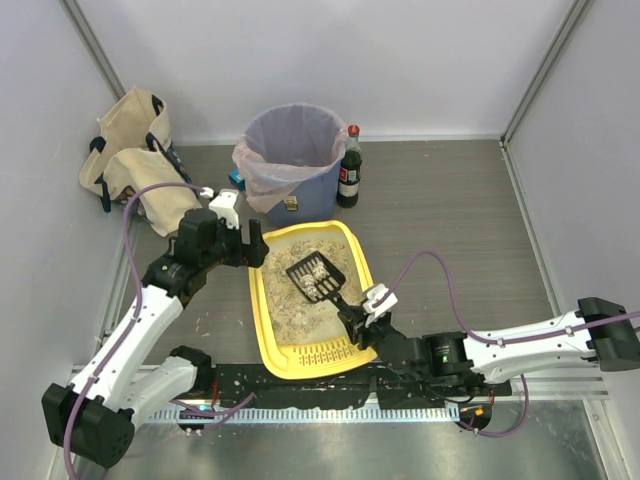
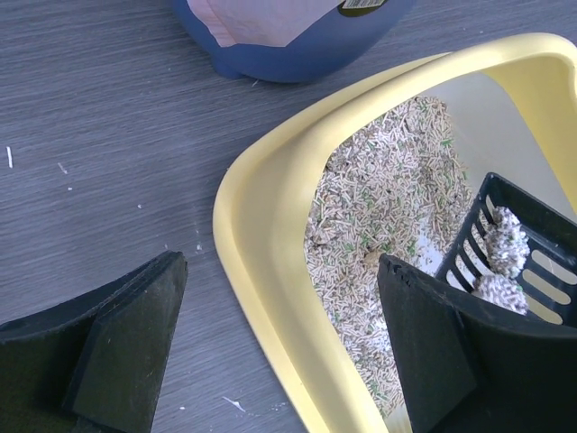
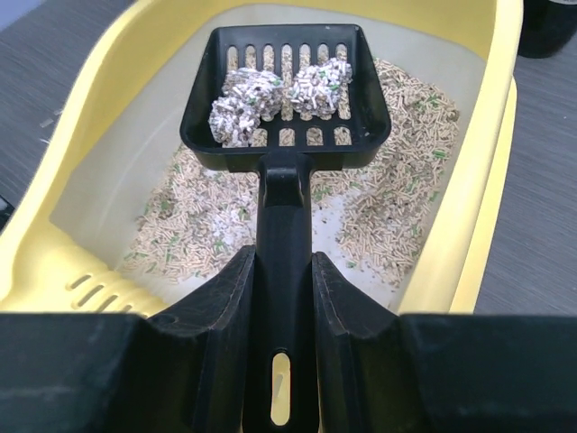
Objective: Clean the litter box
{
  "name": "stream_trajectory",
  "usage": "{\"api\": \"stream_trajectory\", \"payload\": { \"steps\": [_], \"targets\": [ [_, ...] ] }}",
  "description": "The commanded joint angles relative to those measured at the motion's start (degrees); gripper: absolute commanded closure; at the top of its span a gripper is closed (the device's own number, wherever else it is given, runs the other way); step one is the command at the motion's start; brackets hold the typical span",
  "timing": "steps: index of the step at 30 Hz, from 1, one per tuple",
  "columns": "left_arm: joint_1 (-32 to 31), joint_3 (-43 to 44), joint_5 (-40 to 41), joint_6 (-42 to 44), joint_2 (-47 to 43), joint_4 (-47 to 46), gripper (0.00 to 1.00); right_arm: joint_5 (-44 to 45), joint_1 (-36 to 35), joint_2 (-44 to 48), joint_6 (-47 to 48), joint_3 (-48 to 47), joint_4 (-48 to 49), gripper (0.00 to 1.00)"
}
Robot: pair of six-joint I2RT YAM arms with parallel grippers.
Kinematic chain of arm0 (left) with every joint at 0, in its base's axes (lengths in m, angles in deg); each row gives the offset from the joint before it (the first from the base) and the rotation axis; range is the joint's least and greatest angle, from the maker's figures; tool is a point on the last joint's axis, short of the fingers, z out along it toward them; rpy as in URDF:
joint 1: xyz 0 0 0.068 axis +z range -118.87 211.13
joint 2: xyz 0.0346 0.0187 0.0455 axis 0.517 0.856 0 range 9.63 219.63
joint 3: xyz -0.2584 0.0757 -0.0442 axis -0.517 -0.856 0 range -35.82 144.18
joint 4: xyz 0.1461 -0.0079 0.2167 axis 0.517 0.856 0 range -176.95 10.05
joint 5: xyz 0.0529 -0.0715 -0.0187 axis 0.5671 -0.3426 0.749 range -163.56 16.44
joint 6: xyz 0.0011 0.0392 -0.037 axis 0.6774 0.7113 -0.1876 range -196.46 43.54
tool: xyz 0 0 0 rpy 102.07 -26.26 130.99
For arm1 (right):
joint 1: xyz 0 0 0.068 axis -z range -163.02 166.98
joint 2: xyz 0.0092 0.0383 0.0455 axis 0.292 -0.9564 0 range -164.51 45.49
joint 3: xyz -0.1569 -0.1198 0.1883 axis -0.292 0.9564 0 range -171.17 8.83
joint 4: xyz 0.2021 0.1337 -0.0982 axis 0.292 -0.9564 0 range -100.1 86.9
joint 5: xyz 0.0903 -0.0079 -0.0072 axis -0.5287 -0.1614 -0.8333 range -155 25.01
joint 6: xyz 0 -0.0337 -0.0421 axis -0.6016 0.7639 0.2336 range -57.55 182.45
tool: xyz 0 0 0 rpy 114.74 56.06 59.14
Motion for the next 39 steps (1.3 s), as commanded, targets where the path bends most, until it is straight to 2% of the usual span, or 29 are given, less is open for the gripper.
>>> {"api": "stream_trajectory", "payload": {
  "steps": [1,2,3,4,5,6,7,8,9,11,12,13,14,16,17,18,19,20,22,23,24,25,26,30,34,39],
  "targets": [
    [-0.21,-0.18,1.91,0.73,-1.51,-2.75,0.09,-4.63,-0.23,5.09,-0.01,3.13,9.32,0.99],
    [-0.21,-0.18,2.61,0.64,-1.6,-2.84,0.09,-4.59,-0.23,3.95,-0.97,0.96,8.03,0.99],
    [-0.21,-0.01,3.06,0.55,-1.68,-2.84,0.09,-3.37,-0.23,0.11,-1.15,-1.49,-0.94,0.98],
    [-0.21,0.17,3.32,0.29,-1.95,-2.31,0.09,4.3,-0.14,-1.14,-2.11,-4.83,-5.21,0.99],
    [-0.21,0.34,3.93,0.29,-2.3,-2.14,0.09,6.55,-0.23,-1.5,-4.47,-4.77,-7.86,0.99],
    [-0.12,0.43,4.72,0.29,-2.82,-2.13,0.09,3.79,-0.23,1.19,-1.62,-3.29,-2.06,0.99],
    [-0.12,0.52,4.73,-0.67,-3.35,-2.39,0.09,-4.42,-0.14,2.17,1.1,0.99,4.44,0.99],
    [-0.12,0.7,7.86,-0.94,-4.22,-2.75,0.07,-6.5,-0.14,2.36,1.3,1.55,9.2,0.99],
    [-0.12,1.05,7.98,-1.03,-4.67,-3.62,0.07,-5.65,-0.23,0.19,1.22,0.43,6.73,0.98],
    [-0.12,2.71,8.59,-0.86,-5.11,-4.33,0.04,5.13,-0.14,-2.03,-0.35,-4.5,-4.22,0.99],
    [-0.12,3.41,9.03,-0.77,-4.94,-4.94,0.01,7.08,0.03,-1.95,-0.19,-4.86,-4.89,0.99],
    [-0.03,4.12,9.56,-0.59,-4.76,-5.38,0.0,5.62,0.21,0.66,0.6,-3.21,-3.33,0.99],
    [-0.03,5.69,10.17,-0.33,-4.15,-5.56,0.0,-2.48,0.38,2.08,2.17,-1.36,5.21,0.99],
    [0.4,7.72,10.79,0.46,-2.83,-5.56,0.0,-5.55,0.38,0.88,2.63,-2.03,5.58,0.99],
    [0.58,9.9,10.79,0.9,-2.04,-5.3,0.0,1.84,0.3,-0.7,1.93,-4.05,-4.79,0.99],
    [0.58,10.8,11.14,1.77,-0.64,-4.43,0.0,7.22,0.38,-1.59,-3.82,-5.72,-9.68,0.99],
    [0.67,11.41,11.49,2.13,-0.28,-4.33,0.0,9.11,0.47,-0.55,-5.01,-6.26,-12.95,0.99],
    [0.58,11.42,12.11,2.31,-0.02,-4.5,0.0,0.34,0.65,1.03,-3.19,-5.05,-7.33,0.98],
    [0.67,10.02,14.48,2.83,-0.45,-7.13,0.0,-7.8,0.73,3.4,-1.06,-0.65,4.44,0.98],
    [0.76,8.62,14.92,2.92,-0.72,-8.36,0.0,-8.01,0.74,2.81,-1.76,-1.08,3.37,0.99],
    [1.02,8.26,15.1,3.01,-1.33,-8.46,0.0,-5.14,0.65,1.67,-2.55,-4.47,-0.03,0.99],
    [1.11,7.82,15.19,3.36,-1.42,-8.37,0.0,-1.98,0.73,-0.17,-3.69,-6.33,-7.9,0.99],
    [1.11,7.56,15.36,3.71,-1.86,-8.2,0.0,0.23,0.74,-0.71,-3.96,-7.05,-9.11,0.99],
    [1.11,6.06,17.21,4.59,-3.0,-8.55,0.0,-5.01,0.74,0.6,-2.04,-4.16,-1.49,0.99],
    [1.37,5.8,16.34,2.93,-4.93,-9.51,0.0,-0.39,0.65,-0.1,-1.24,-8.19,-9.35,0.99],
    [5.13,5.88,17.91,0.2,-4.85,-9.0,0.0,-0.63,0.74,2.44,-0.71,-12.06,-14.82,0.99]
  ]
}}
